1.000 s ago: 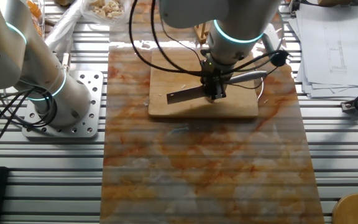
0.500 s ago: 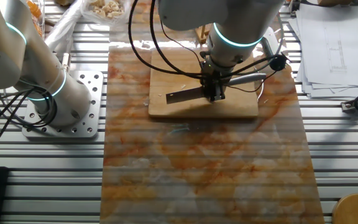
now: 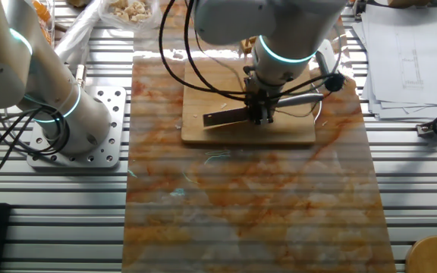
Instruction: Slice the lotus root
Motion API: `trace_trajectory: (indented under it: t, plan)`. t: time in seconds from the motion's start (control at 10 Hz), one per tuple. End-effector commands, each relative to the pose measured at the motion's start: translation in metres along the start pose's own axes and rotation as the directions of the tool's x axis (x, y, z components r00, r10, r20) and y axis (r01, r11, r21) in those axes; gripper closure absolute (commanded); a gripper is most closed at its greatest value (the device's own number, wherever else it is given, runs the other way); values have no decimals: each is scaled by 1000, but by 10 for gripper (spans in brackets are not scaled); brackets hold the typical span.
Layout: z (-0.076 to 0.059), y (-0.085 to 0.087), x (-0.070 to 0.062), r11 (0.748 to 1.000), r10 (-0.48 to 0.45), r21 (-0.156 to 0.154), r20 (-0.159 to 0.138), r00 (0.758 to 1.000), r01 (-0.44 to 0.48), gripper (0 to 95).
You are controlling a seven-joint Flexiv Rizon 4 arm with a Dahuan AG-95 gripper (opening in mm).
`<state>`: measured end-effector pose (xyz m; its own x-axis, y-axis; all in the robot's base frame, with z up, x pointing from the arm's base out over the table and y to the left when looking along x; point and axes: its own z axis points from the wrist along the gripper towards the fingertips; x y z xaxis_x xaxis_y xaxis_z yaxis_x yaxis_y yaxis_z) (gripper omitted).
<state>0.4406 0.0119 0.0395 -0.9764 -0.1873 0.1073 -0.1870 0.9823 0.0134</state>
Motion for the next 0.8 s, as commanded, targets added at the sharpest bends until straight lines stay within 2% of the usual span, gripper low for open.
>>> trace_trajectory:
  t: [0.1,0.2,0.3,0.4,0.5,0.6,0.8]
  plan:
    - [13,2,2,1000,-16,-20,7,1000,16,950]
    - [-8,8,6,999,-14,-33,-3,1000,14,950]
    - [-33,17,7,998,2,-61,-14,1000,-3,950]
    - [-45,23,9,999,-33,1,-27,999,33,950]
    - [-53,28,12,999,-33,6,-24,999,33,950]
    - [-56,30,13,999,-40,25,-27,999,40,950]
    - [-60,33,16,998,-45,35,-24,999,46,950]
